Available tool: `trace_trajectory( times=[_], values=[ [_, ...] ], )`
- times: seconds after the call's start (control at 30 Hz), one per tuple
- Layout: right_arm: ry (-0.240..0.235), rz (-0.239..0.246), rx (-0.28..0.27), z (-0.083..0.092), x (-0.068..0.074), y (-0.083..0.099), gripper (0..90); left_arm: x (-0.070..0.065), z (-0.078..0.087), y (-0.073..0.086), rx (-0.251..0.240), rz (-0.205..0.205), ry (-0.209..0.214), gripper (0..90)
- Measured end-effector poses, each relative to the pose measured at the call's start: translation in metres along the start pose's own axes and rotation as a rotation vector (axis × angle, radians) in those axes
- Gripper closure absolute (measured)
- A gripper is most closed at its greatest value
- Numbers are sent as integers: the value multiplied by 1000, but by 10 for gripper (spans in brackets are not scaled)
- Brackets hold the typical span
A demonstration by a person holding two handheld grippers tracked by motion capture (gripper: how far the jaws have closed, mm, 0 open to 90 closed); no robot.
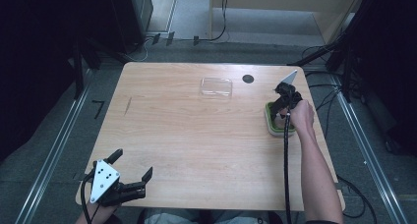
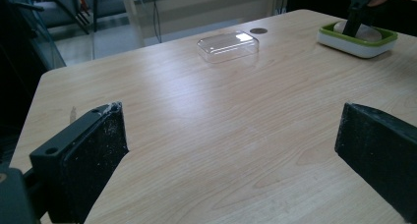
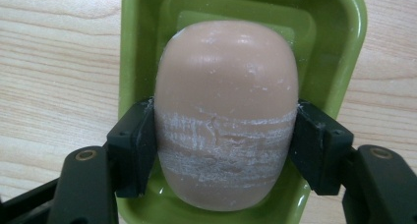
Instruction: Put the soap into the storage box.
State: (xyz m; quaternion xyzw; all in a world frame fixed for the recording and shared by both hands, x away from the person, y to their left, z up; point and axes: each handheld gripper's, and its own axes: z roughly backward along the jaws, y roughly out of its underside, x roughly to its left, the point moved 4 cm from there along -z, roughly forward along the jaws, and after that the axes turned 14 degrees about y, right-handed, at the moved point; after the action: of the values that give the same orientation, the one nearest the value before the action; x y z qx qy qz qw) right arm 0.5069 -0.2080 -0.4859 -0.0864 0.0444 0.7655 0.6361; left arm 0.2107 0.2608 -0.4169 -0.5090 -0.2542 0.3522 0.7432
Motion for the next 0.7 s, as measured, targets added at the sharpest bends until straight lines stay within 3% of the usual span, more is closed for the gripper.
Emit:
trace_trajectory(
  times=[0.7],
  values=[
    [18, -14, -31, 3, 0, -1, 293, 0, 0, 0, -2, -2, 1, 0]
  ],
)
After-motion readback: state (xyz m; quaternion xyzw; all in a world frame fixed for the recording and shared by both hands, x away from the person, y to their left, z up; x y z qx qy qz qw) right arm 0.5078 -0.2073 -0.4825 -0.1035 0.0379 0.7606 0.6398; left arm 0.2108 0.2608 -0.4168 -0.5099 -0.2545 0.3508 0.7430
